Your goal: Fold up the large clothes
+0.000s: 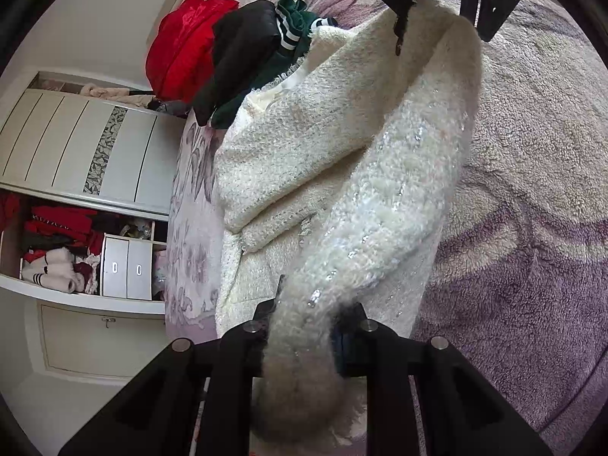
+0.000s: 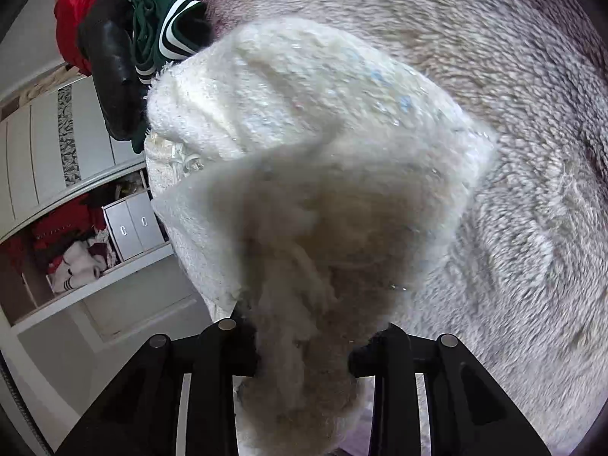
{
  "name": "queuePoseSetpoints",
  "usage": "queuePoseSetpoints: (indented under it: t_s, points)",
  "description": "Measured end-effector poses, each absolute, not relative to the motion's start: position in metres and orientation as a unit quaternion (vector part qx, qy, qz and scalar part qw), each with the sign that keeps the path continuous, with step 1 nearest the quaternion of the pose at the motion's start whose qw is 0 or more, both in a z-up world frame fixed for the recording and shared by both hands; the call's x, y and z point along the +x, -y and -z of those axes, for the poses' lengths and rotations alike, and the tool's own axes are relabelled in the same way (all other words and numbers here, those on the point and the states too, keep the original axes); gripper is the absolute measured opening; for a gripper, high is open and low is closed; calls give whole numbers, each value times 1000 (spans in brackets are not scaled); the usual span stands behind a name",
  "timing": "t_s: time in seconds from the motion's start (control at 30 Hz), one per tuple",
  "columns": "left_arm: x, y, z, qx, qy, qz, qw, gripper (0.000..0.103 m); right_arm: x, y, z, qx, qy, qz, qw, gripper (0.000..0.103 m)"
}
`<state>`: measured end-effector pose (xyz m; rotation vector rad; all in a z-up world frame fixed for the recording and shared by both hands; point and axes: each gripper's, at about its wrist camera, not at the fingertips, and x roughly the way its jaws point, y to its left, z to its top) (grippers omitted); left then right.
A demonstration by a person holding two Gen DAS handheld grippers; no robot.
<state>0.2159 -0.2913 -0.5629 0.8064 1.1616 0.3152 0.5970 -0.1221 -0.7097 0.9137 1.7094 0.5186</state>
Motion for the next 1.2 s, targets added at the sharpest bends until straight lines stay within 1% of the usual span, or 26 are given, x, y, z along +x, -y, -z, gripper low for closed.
queuePoseSetpoints:
  t_s: [0.03, 0.07, 0.2, 0.27, 0.4, 0.5, 0.53, 0.6, 0.63, 0.7, 0.77, 0.8, 0.83, 0.87, 0.97, 1.0, 1.03, 1.1, 1.2]
  points:
    - [216, 284, 559, 358, -535, -146, 752, 16, 600, 113, 697, 376, -713, -223, 548, 29]
    - [215, 277, 555, 345, -538, -148, 755, 16, 602, 103, 684, 366, -711, -226, 556, 27]
    - [215, 230, 528, 284, -549, -162, 769, 16, 617, 50, 621, 322, -711, -229, 582, 26]
    - [214, 199, 512, 245, -554, -167, 778, 16, 627, 9, 590, 289, -717, -227, 592, 26]
    - [216, 117, 493, 132, -577, -165, 789, 16, 652, -89, 538, 213, -728, -215, 615, 25]
    - [216, 51, 505, 65, -598, -161, 783, 17, 663, -181, 537, 161, -744, -194, 619, 26]
    - [215, 25, 513, 39, -608, -161, 777, 19, 666, -214, 545, 144, -751, -183, 618, 26]
    - [214, -22, 534, -21, -631, -148, 762, 20, 672, -273, 571, 112, -770, -156, 609, 27]
    - [212, -45, 547, -54, -646, -135, 749, 21, 673, -299, 587, 102, -781, -142, 600, 29]
    - [206, -83, 572, -114, -665, -109, 730, 26, 674, -345, 616, 65, -802, -130, 580, 41]
    - [195, -117, 588, -161, -673, -89, 717, 39, 675, -367, 627, 71, -805, -108, 579, 65]
    - [188, -133, 593, -174, -675, -91, 712, 39, 676, -376, 627, 76, -806, -104, 578, 72]
    - [181, -150, 596, -183, -675, -94, 708, 39, 675, -382, 625, 83, -807, -106, 576, 87]
    - [175, -165, 599, -191, -679, -95, 703, 39, 672, -384, 624, 91, -806, -111, 575, 90]
    - [156, -206, 602, -247, -682, -94, 682, 40, 665, -383, 607, 108, -795, -138, 581, 90]
    - [151, -215, 600, -251, -684, -100, 677, 36, 661, -379, 598, 119, -790, -151, 583, 90]
    - [147, -223, 597, -260, -682, -93, 677, 36, 653, -371, 588, 132, -783, -164, 586, 90]
    - [144, -232, 590, -288, -672, -72, 679, 36, 633, -342, 570, 148, -768, -175, 598, 90]
    - [152, -233, 585, -346, -649, -26, 677, 36, 588, -294, 554, 140, -755, -156, 621, 90]
